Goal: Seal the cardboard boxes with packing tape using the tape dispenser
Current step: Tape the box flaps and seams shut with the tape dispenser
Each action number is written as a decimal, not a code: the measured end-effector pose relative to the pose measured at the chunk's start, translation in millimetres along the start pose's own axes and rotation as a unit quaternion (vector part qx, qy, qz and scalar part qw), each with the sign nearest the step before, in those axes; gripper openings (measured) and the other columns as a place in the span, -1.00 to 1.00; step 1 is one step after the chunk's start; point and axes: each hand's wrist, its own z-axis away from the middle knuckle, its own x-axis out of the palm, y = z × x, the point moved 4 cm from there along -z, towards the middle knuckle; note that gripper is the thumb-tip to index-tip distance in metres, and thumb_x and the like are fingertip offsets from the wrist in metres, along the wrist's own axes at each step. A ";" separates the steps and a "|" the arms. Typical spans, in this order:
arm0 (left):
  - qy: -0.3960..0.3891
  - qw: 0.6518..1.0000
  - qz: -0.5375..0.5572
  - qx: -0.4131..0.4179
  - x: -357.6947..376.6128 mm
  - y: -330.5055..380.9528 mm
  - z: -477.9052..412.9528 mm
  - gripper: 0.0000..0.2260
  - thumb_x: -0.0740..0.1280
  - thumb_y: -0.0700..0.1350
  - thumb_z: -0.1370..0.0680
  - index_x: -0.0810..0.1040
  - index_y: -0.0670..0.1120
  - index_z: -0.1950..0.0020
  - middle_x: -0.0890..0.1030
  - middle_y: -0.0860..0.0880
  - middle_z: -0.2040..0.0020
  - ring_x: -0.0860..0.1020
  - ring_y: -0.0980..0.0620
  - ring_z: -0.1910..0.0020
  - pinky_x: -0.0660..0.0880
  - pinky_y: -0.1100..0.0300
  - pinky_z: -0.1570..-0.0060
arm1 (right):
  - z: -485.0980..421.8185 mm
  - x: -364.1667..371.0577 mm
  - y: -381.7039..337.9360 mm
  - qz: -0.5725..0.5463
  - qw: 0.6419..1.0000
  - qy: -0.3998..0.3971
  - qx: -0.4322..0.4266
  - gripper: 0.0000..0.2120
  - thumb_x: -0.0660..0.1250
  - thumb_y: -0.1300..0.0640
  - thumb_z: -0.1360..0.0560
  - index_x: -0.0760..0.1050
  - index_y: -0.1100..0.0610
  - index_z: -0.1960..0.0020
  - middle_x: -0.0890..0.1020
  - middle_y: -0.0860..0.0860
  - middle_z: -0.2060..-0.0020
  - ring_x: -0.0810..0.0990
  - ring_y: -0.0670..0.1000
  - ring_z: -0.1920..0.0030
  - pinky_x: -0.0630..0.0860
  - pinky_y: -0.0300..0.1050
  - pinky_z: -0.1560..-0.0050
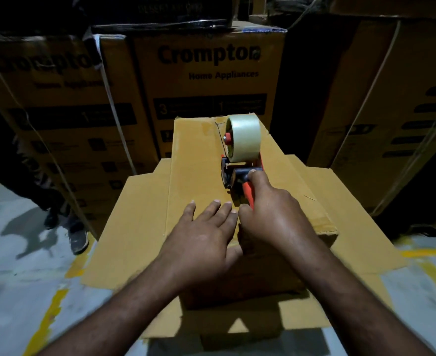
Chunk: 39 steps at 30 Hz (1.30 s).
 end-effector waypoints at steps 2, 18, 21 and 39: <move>0.004 1.000 -0.002 -0.006 -1.7 -2.9 -11.9 -0.37 -0.03 0.27 -0.67 -0.10 0.05 -0.68 -0.09 0.02 -0.68 -0.15 0.02 -0.65 -0.14 -0.21 -0.58 | -11.9 -1.4 -0.9 0.004 1.000 -0.002 -0.004 -0.59 0.27 0.04 -0.60 0.18 -0.08 -0.37 0.43 -0.01 0.17 0.46 0.04 0.22 0.49 -0.07 0.24; 0.044 0.993 0.103 -0.032 -17.5 -21.1 -68.2 -0.44 0.27 0.20 -0.54 0.37 0.04 -0.50 0.45 0.04 -0.45 0.37 0.00 -0.41 0.23 -0.15 -0.41 | -57.5 -9.3 -2.4 0.032 0.999 0.026 0.019 -0.54 0.33 0.07 -0.52 0.28 -0.02 -0.37 0.46 0.09 0.06 0.51 0.17 0.07 0.58 0.05 0.09; 0.055 0.987 0.140 -0.050 -16.6 -22.3 -67.2 -0.20 0.32 0.25 -0.54 0.08 -0.06 -0.65 0.20 -0.02 -0.63 0.19 -0.03 -0.57 0.06 -0.17 -0.55 | -54.7 -7.5 -3.5 0.041 0.998 0.034 0.025 -0.53 0.32 0.06 -0.53 0.27 -0.02 -0.39 0.49 0.12 0.02 0.51 0.17 0.06 0.61 0.11 0.02; 0.074 0.975 0.186 -0.099 -12.8 -20.9 -70.0 -0.14 0.38 0.37 -0.48 0.13 0.04 -0.64 0.30 0.03 -0.58 0.28 -0.06 -0.54 0.13 -0.14 -0.56 | 20.5 -34.5 3.8 0.063 0.997 -0.033 0.014 -0.42 0.38 -0.04 -0.54 0.20 -0.06 -0.47 0.50 0.11 -0.08 0.52 0.12 -0.01 0.61 0.04 0.02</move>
